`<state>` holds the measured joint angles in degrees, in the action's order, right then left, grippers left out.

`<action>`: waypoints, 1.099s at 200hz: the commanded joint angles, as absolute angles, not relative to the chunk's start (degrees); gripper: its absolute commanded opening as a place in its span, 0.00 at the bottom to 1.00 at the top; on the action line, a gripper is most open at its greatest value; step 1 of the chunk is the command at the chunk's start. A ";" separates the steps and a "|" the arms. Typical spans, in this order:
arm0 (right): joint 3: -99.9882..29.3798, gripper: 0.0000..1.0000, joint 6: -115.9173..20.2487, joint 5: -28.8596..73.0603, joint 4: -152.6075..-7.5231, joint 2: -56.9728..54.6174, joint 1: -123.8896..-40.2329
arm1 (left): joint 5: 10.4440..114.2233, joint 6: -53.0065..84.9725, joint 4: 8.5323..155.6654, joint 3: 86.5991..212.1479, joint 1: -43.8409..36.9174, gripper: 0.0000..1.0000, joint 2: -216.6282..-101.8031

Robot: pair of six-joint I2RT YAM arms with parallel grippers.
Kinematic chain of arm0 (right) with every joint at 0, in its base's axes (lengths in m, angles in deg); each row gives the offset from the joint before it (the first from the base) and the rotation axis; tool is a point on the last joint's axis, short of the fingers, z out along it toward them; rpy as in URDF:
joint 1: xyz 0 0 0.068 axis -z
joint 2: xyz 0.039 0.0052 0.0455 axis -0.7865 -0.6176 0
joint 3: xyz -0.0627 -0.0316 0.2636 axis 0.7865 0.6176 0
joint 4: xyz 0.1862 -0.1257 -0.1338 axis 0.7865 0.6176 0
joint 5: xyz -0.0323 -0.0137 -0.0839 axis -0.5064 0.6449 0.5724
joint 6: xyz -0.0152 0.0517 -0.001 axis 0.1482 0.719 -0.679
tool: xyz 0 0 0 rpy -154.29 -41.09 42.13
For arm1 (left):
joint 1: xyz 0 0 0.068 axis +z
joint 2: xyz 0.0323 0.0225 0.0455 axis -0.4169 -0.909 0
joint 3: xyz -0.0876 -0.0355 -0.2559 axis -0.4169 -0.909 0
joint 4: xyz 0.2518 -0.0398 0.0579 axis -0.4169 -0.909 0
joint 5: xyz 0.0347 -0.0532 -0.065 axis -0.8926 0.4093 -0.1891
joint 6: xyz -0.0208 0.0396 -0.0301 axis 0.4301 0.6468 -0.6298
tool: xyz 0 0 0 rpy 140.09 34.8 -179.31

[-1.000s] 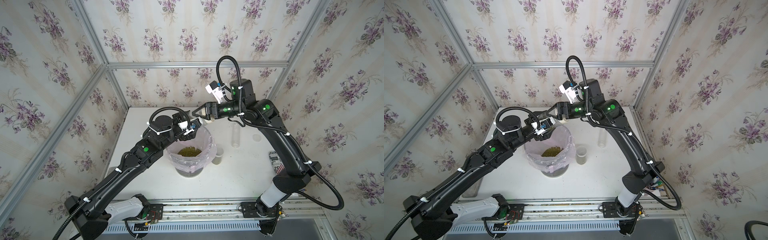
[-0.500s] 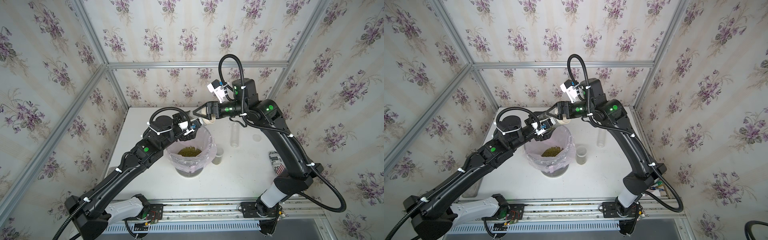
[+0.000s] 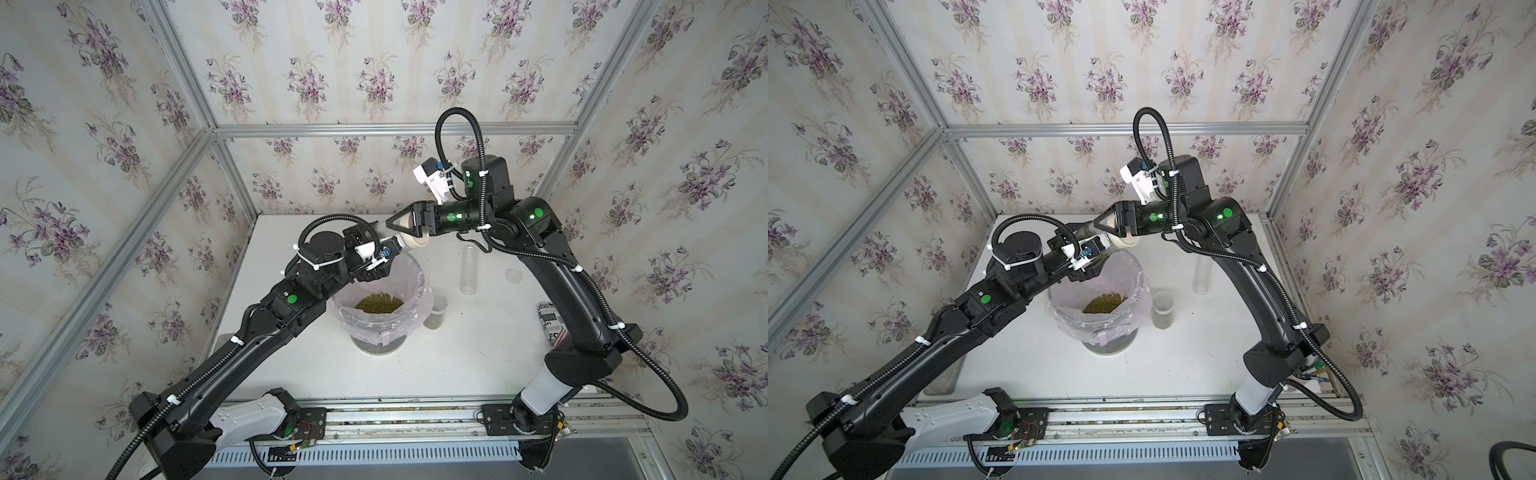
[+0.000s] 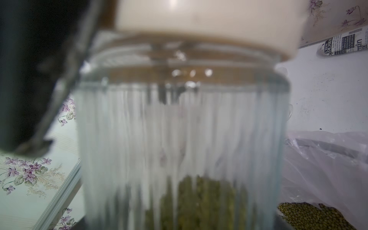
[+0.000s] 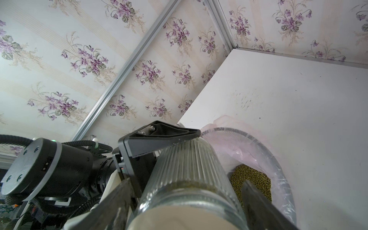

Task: Empty moldy mung beans from jars
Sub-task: Open the lid of the jar.

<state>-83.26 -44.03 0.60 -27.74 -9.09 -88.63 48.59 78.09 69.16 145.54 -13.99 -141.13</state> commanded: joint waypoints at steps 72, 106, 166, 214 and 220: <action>-75.01 0.76 -38.98 -6.35 -39.52 -6.45 -88.67 | 48.62 77.96 73.53 145.06 -13.60 0.00 -140.47; -72.82 0.77 -36.62 -9.52 -43.64 -5.39 -88.32 | 48.63 78.00 73.70 144.91 -13.59 0.00 -140.39; -71.45 0.76 -34.63 -12.67 -46.48 -3.81 -87.39 | 48.73 77.87 74.12 144.81 -13.44 0.00 -140.21; -69.82 0.77 -34.04 -15.55 -47.79 -2.44 -85.44 | 48.77 77.60 74.65 144.30 -13.25 0.00 -139.73; -69.77 0.77 -33.94 -16.04 -48.04 -2.31 -85.22 | 48.74 77.52 74.81 144.30 -13.24 0.00 -139.73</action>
<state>-69.53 -36.53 -7.00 -42.93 -3.82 -85.73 49.02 78.15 69.73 144.52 -13.49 -139.93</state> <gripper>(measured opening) 0.789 0.822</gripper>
